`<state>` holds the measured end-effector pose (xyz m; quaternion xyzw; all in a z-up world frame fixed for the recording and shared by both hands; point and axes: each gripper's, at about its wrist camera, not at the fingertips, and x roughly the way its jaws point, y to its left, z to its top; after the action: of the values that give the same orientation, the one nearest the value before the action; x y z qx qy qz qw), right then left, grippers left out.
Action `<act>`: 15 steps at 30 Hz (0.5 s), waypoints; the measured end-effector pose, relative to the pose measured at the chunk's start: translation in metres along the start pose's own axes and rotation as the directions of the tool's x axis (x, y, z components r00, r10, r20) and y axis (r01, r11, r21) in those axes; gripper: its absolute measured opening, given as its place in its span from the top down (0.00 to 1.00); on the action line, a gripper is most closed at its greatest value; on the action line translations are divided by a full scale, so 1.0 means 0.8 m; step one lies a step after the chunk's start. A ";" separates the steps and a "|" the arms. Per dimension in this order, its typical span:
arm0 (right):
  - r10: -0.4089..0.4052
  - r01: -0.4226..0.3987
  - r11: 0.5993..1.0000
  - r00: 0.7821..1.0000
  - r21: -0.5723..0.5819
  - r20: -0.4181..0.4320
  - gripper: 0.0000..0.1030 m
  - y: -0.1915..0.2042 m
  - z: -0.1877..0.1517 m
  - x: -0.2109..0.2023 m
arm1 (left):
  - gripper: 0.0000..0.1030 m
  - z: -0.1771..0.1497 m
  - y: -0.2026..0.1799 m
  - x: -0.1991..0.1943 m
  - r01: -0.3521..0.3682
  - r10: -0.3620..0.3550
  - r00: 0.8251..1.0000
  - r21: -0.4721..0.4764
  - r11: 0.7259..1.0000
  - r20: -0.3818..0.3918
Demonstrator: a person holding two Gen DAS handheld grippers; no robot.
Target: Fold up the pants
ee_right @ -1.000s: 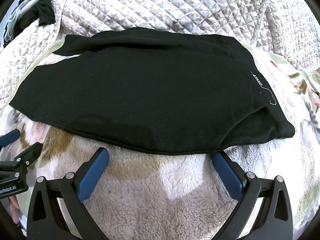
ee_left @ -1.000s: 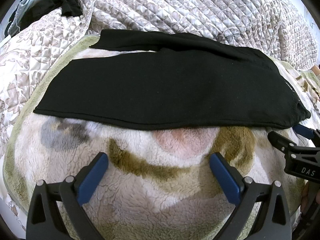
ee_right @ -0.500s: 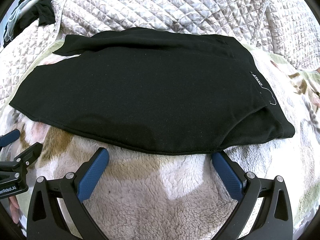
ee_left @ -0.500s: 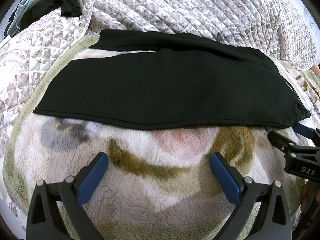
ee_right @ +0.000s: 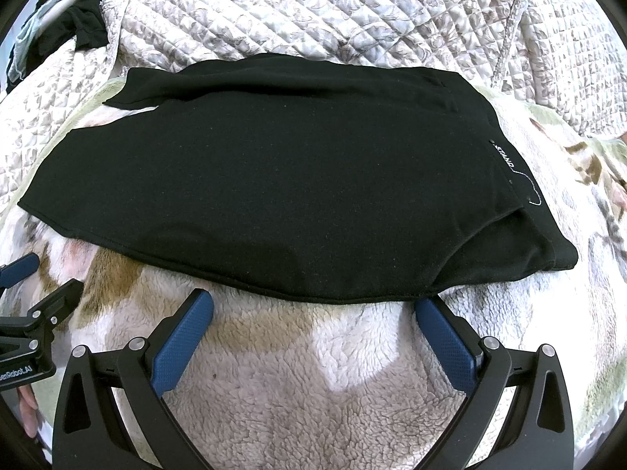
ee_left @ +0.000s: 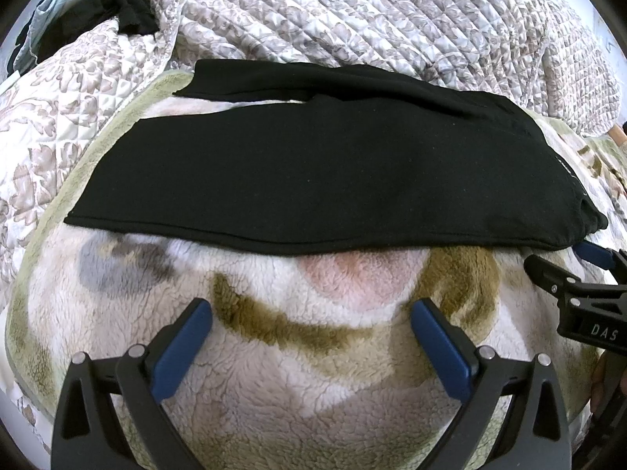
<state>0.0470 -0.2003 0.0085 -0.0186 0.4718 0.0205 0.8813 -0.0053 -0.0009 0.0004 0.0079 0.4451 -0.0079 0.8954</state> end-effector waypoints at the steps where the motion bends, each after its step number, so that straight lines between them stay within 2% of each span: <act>1: 0.000 0.000 1.000 1.000 0.000 0.000 0.01 0.000 0.000 0.000 | 0.00 0.000 0.000 0.000 0.001 -0.001 1.000 0.001 1.000 0.001; 15: 0.001 -0.001 1.000 1.000 0.000 0.000 0.01 0.000 0.000 0.000 | 0.00 0.002 -0.006 0.000 -0.002 0.002 1.000 0.006 1.000 0.002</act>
<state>0.0471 -0.2005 0.0081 -0.0182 0.4720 0.0208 0.8812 -0.0036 -0.0055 0.0013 0.0110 0.4443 -0.0080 0.8958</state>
